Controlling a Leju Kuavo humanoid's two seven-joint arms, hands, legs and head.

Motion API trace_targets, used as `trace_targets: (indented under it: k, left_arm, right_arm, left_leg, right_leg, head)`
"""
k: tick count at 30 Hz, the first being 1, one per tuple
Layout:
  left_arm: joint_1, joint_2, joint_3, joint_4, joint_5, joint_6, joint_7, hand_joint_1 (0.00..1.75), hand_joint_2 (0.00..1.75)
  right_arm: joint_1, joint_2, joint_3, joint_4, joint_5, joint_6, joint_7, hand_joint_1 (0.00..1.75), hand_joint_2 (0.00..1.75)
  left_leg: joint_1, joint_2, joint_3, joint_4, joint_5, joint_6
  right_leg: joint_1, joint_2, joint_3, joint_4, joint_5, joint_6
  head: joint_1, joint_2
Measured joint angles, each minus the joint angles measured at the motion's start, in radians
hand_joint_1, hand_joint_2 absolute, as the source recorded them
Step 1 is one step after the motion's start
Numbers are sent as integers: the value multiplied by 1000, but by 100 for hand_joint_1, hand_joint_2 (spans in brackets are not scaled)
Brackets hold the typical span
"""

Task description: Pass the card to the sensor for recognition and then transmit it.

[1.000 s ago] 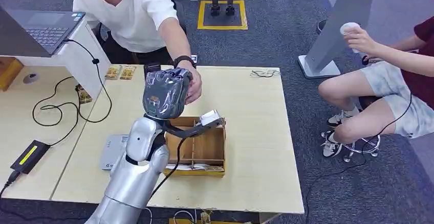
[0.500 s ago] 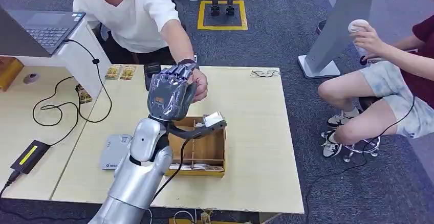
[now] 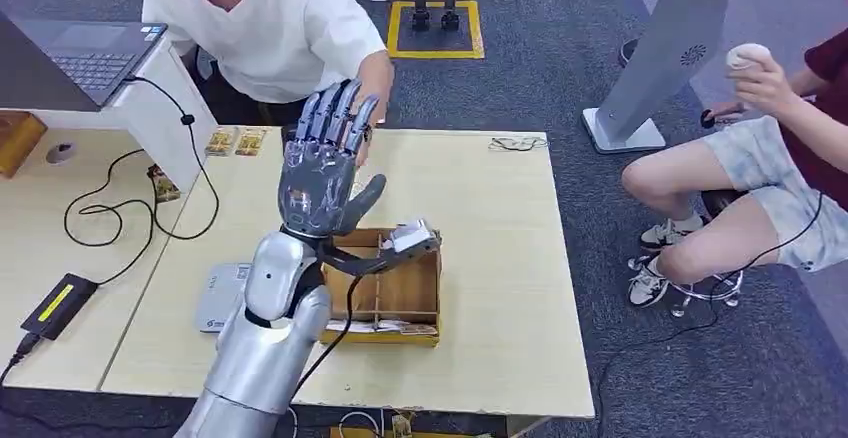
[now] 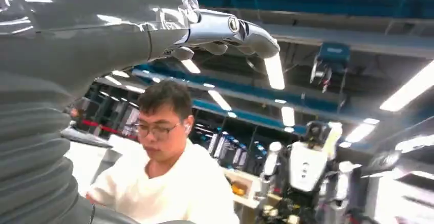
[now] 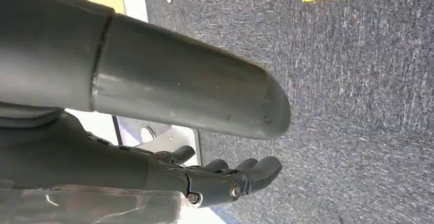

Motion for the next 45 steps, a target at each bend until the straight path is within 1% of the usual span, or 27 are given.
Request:
trace_targets:
  k: [6,9,15,23,31,36,41,45]
  left_arm:
    - [39,5,-1,-69,79,-19,-27,0,175]
    - [72,11,-3,-105,104,-32,-27,0,175]
    - [124,24,-5,-161,124,-35,-28,0,175]
    - [221,43,-5,-235,257,-45,-81,0,175]
    - [296,53,-6,-307,352,-21,-98,0,175]
    - [324,56,-6,-340,371,-2,-114,0,175]
    - [357,60,-6,-370,418,8,-134,0,175]
    - [374,62,-6,-388,427,10,-134,0,175]
  right_arm:
    - [-1,-1,-4,5,0,0,-4,0,0]
    - [-2,-1,-11,5,0,0,-4,0,0]
    - [-3,-1,-31,5,0,0,4,0,0]
    - [-12,-1,-73,4,-3,0,31,0,0]
    - [-14,3,-100,1,-3,8,60,0,0]
    - [-14,10,-110,-5,-2,11,81,0,0]
    - [-17,18,-126,-8,-3,13,106,0,0]
    - [-17,21,-132,-8,-3,13,112,0,0]
  left_leg:
    - [0,0,0,0,0,0]
    - [0,0,0,0,0,0]
    - [0,0,0,0,0,0]
    - [0,0,0,0,0,0]
    - [0,0,0,0,0,0]
    - [0,0,0,0,0,0]
    - [0,0,0,0,0,0]
    - [0,0,0,0,0,0]
  right_leg:
    - [0,0,0,0,0,0]
    - [0,0,0,0,0,0]
    - [0,0,0,0,0,0]
    - [0,0,0,0,0,0]
    - [0,0,0,0,0,0]
    - [0,0,0,0,0,0]
    - [0,0,0,0,0,0]
    - [0,0,0,0,0,0]
  head:
    - [0,0]
    - [0,0]
    - [0,0]
    - [0,0]
    - [0,0]
    - [0,0]
    - [0,0]
    - [0,0]
